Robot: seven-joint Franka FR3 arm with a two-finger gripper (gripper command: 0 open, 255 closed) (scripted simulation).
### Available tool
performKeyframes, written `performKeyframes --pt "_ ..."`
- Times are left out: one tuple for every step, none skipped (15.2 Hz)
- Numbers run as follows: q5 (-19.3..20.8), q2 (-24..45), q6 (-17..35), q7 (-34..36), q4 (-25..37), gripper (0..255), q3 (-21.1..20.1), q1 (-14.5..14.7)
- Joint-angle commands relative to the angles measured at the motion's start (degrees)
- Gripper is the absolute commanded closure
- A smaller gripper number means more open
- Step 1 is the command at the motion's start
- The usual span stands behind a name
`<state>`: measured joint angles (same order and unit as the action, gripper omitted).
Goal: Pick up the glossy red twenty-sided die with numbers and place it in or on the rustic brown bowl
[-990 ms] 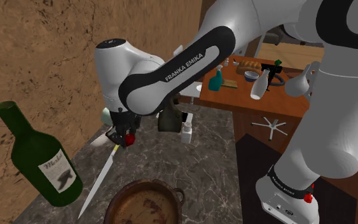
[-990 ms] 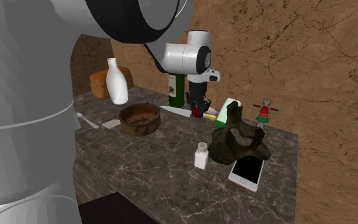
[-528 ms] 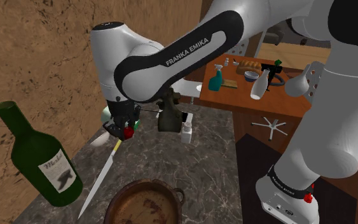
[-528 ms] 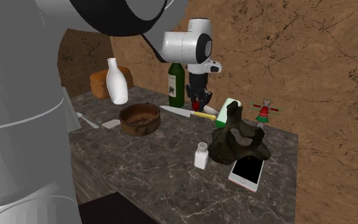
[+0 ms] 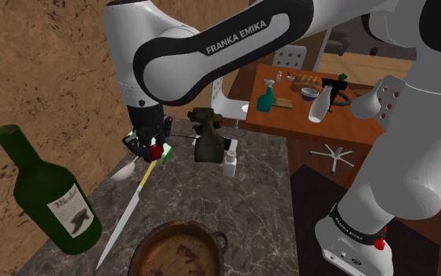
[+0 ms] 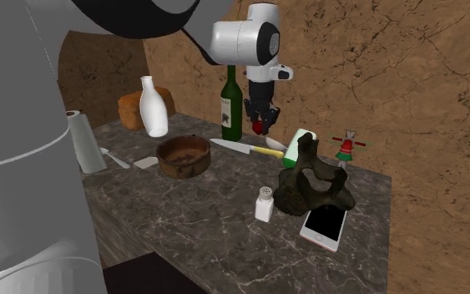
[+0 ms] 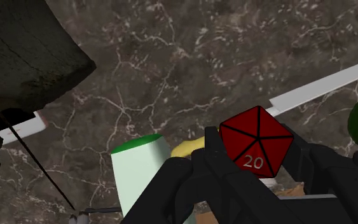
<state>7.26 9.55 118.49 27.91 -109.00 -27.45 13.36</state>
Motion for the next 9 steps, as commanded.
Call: performKeyframes --pt "-0.32 -0.46 -1.40 -0.30 0.98 255 -0.05 -0.07" --pt "-0.49 -0.71 -2.10 -0.43 1.48 255 -0.08 -0.09" --pt "-0.65 -0.94 -2.81 -0.55 1.98 255 -0.11 -0.12" --pt "-0.71 -1.04 -3.10 -0.61 2.18 255 -0.12 -0.13" --pt "-1.24 -2.27 -2.77 0.17 0.72 255 -0.61 0.28" --pt "-1.77 -3.47 -2.47 0.96 -0.68 255 -1.10 0.71" --pt "-2.32 -4.63 -2.21 1.76 -2.01 255 -1.60 1.17" --pt "-2.86 -5.75 -1.98 2.57 -3.26 255 -2.11 1.65" --pt "-3.41 -6.84 -1.77 3.39 -4.44 255 -2.64 2.15"
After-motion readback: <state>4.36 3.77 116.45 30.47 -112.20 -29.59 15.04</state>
